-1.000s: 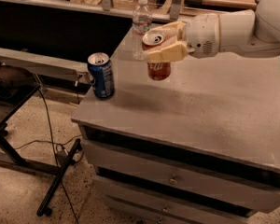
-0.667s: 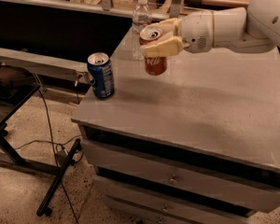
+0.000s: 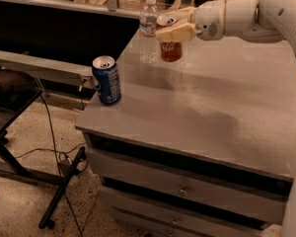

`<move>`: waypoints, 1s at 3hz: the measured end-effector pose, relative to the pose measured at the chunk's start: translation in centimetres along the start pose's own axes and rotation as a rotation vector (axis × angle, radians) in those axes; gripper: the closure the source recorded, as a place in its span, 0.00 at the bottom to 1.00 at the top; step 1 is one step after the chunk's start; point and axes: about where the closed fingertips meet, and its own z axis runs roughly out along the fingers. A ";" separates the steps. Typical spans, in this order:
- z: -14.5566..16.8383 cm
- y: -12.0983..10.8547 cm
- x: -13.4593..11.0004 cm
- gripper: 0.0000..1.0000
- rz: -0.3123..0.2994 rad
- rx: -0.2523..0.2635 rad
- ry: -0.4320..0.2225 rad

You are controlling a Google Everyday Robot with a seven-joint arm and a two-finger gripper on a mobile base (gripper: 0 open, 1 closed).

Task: Move coke can near water bottle

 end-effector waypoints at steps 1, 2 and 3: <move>-0.5 -2.2 0.9 1.00 0.029 0.050 -0.007; -0.6 -3.2 2.1 1.00 0.062 0.080 -0.003; -0.8 -3.6 3.3 0.92 0.078 0.111 -0.014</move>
Offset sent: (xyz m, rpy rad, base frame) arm 0.0395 -0.0352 -0.0327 0.0330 0.0782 -0.1468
